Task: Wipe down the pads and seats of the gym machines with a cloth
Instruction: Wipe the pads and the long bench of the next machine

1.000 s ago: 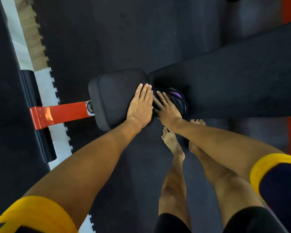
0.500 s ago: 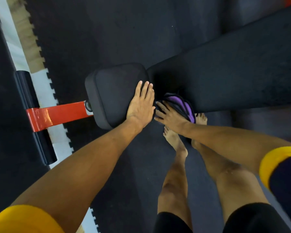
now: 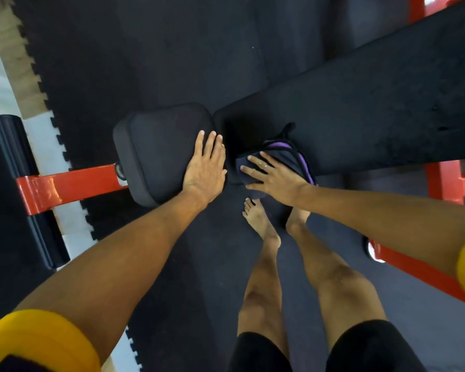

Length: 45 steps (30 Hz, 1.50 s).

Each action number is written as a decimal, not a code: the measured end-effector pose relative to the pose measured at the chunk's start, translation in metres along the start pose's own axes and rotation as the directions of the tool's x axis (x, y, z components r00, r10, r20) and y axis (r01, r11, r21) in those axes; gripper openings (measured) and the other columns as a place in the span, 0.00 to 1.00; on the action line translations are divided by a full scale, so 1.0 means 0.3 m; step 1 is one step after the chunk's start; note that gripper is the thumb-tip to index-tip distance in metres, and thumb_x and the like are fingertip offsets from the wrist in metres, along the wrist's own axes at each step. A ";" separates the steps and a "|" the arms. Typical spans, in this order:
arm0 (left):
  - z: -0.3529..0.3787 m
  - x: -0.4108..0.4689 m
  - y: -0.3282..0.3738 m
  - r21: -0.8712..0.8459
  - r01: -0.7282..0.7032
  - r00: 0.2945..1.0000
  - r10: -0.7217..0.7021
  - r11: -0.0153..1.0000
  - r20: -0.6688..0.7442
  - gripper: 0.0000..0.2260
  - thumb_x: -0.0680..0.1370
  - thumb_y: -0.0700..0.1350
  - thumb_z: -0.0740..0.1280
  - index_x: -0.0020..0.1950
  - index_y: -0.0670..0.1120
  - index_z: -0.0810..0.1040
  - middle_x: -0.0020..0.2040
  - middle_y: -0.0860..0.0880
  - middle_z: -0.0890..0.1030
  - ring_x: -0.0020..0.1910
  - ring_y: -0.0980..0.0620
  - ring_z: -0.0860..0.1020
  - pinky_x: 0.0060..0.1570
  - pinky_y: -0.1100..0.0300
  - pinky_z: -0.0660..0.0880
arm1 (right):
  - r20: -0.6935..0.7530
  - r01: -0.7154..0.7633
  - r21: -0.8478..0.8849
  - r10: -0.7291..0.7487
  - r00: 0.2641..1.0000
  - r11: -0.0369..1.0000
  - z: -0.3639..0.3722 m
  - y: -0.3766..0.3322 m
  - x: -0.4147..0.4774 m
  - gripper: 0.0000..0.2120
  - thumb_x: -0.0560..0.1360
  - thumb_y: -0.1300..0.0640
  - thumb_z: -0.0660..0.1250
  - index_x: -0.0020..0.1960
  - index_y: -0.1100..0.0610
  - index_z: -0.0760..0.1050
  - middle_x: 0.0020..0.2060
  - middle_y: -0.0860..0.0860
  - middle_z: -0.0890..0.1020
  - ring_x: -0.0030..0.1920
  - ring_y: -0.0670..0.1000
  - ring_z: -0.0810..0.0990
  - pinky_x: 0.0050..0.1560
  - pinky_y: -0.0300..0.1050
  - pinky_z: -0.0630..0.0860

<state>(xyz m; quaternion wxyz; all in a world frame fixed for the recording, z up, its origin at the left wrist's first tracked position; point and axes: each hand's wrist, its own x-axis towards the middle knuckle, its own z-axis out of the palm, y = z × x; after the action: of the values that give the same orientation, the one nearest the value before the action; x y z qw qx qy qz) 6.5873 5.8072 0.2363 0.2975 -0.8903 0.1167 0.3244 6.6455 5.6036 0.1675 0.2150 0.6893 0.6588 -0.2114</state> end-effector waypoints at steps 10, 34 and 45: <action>0.005 0.016 0.017 -0.073 0.052 0.999 -0.051 0.996 0.012 0.29 0.85 0.55 0.46 0.81 0.39 0.51 0.82 0.39 0.51 0.81 0.38 0.47 0.77 0.34 0.42 | -0.177 -0.209 0.257 0.258 0.950 0.944 -0.096 0.306 -0.022 0.25 0.82 0.54 0.60 0.78 0.45 0.66 0.83 0.55 0.53 0.82 0.63 0.50 0.80 0.63 0.43; -0.024 0.140 -0.091 -0.103 0.177 0.984 -0.173 0.979 0.048 0.37 0.82 0.64 0.46 0.82 0.39 0.46 0.82 0.37 0.45 0.81 0.37 0.42 0.77 0.35 0.42 | -0.055 -0.123 0.224 0.138 0.989 0.967 -0.077 0.197 0.037 0.27 0.85 0.54 0.55 0.83 0.45 0.54 0.83 0.54 0.42 0.82 0.62 0.40 0.80 0.63 0.38; -0.017 0.165 -0.106 -0.107 0.166 0.986 -0.164 0.980 0.025 0.37 0.82 0.63 0.46 0.82 0.39 0.48 0.82 0.36 0.46 0.81 0.35 0.44 0.76 0.33 0.41 | 0.002 -0.413 0.419 0.454 0.891 0.809 -0.206 0.505 0.202 0.34 0.80 0.44 0.62 0.83 0.46 0.54 0.74 0.56 0.70 0.73 0.61 0.68 0.75 0.55 0.60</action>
<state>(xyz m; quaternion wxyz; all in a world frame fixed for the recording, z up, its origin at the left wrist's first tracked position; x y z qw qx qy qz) 6.6404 5.8286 0.2217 0.2755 -0.9090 0.0223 0.3119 6.7999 5.6825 0.1859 0.0760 0.8602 0.4348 -0.2554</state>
